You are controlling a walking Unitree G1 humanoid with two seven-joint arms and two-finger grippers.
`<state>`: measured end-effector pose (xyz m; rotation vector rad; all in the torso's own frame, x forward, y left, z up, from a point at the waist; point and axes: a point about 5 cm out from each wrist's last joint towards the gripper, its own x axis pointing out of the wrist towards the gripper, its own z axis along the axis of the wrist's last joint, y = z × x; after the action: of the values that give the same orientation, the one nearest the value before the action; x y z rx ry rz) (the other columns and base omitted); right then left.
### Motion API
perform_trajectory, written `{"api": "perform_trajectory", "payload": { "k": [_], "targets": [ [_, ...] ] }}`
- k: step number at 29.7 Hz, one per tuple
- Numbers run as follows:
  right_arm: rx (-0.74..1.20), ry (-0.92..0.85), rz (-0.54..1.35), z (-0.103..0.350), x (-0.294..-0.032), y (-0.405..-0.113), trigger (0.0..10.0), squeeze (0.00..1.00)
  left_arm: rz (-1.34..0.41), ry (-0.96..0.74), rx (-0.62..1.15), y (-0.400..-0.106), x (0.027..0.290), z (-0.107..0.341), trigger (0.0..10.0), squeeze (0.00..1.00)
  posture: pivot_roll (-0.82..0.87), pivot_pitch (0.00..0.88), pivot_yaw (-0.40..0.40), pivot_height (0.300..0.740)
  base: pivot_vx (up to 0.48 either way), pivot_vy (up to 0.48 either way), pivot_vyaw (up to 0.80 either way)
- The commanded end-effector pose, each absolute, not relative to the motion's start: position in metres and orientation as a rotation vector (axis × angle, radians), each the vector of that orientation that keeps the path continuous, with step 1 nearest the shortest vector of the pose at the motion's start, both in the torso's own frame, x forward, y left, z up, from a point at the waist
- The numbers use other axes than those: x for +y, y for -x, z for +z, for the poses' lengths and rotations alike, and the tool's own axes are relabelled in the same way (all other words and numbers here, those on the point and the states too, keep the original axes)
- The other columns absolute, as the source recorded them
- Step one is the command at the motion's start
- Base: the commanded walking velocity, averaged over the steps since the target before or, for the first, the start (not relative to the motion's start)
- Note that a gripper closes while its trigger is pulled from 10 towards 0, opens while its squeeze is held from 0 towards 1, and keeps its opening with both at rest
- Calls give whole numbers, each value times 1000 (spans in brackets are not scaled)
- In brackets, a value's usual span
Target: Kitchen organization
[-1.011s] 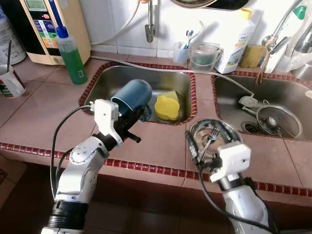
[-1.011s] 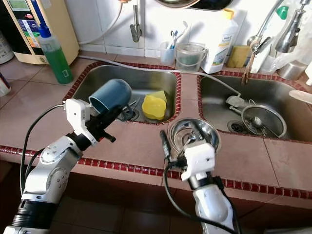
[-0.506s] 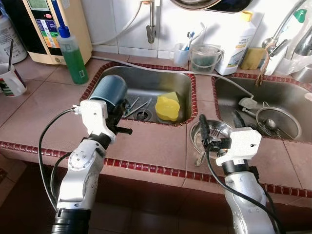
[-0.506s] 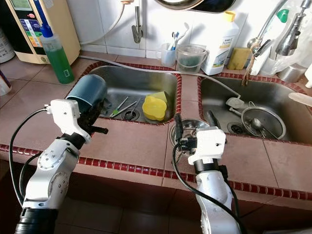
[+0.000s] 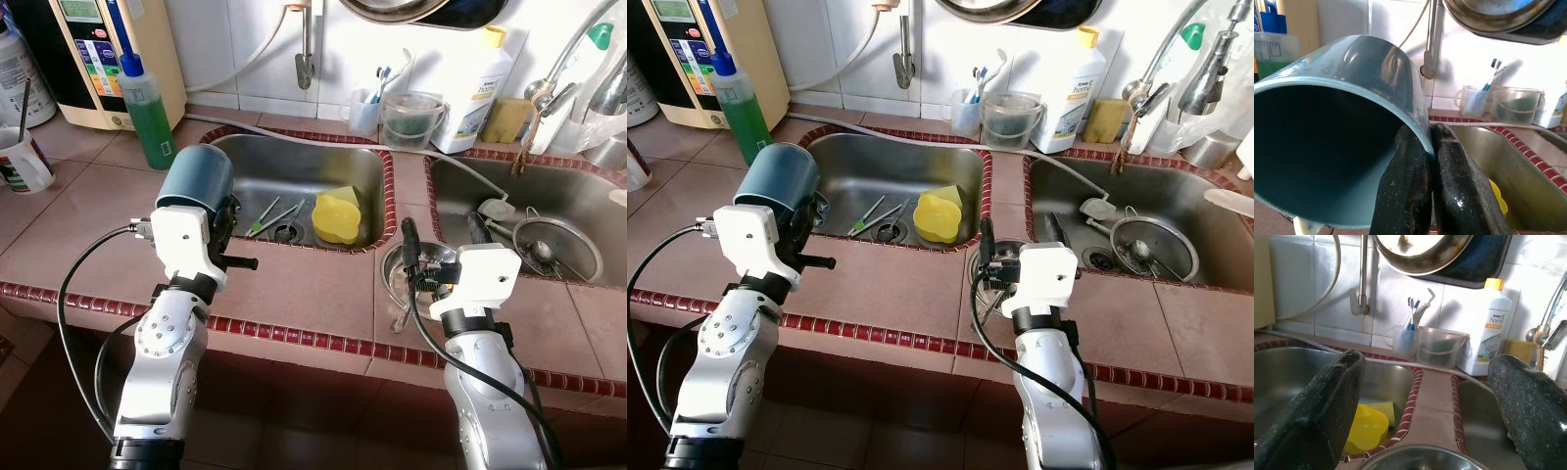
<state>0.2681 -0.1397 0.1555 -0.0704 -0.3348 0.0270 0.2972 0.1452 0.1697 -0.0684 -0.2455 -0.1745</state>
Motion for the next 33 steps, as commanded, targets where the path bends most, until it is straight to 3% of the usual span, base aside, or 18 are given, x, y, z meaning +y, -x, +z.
{"api": "perform_trajectory", "payload": {
  "k": [1,9,33],
  "targets": [
    [-338,65,28,156,-139,-270,10000,0,-200,63,-274,-298,145,179,10000,0,-145,51,-32,740,0,0,0],
    [-337,68,29,155,-138,-268,10000,0,-236,57,-275,-298,140,180,10000,0,-151,59,-26,740,200,0,0],
    [-329,75,73,152,-132,-265,10000,0,-275,67,-263,-296,134,177,10000,0,-153,46,-34,740,376,0,0]
  ]
}}
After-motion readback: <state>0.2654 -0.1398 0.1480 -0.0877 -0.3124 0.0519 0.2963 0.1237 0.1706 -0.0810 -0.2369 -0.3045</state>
